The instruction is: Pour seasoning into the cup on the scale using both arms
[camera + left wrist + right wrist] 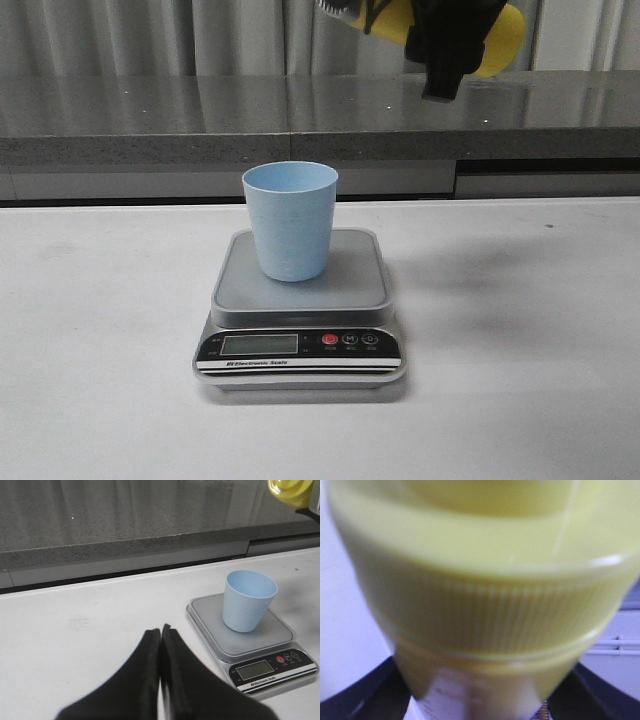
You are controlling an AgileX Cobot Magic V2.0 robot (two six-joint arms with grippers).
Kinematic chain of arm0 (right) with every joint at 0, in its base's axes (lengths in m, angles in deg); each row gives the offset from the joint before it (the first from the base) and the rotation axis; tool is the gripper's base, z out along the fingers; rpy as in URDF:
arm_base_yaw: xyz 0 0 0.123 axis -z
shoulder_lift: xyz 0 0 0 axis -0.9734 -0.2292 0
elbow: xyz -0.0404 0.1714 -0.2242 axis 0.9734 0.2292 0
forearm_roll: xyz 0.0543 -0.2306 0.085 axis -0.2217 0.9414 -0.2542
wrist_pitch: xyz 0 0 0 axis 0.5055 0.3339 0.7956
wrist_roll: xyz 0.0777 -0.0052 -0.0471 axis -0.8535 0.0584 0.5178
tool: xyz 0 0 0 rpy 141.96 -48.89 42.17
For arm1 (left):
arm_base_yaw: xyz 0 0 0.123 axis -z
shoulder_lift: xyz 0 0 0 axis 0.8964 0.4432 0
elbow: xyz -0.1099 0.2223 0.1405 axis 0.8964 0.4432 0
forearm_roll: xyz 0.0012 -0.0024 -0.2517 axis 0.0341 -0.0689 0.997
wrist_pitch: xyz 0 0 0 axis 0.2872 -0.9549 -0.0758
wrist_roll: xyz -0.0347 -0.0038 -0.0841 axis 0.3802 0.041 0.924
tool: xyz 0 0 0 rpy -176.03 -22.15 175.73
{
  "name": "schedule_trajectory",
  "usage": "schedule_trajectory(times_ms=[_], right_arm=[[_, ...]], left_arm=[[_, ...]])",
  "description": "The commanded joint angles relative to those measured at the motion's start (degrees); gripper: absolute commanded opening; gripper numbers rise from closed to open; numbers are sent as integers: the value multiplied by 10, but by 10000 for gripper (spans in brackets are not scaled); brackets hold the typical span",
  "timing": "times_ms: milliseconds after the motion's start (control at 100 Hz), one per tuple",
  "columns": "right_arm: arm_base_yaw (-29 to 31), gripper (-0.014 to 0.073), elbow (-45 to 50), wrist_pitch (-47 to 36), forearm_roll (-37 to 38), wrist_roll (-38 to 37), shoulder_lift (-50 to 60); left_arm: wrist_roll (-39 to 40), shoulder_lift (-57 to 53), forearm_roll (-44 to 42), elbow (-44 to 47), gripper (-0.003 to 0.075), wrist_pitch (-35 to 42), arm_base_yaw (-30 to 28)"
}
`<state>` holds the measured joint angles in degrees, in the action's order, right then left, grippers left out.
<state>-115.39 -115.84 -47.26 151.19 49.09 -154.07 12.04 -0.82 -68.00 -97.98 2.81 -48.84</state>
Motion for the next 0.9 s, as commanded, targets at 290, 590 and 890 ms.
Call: schedule_trajectory(times_ms=[290,590,890], right_arm=[[42,318,-18,-30,-116,-4,74],[143,318,14,-132,-417,170,119],[232,318,127,-334,-621,186,173]], left_arm=[[3,4,8,-16,-20,43,0],[3,4,8,-16,-20,43,0],[3,4,8,-16,-20,43,0]])
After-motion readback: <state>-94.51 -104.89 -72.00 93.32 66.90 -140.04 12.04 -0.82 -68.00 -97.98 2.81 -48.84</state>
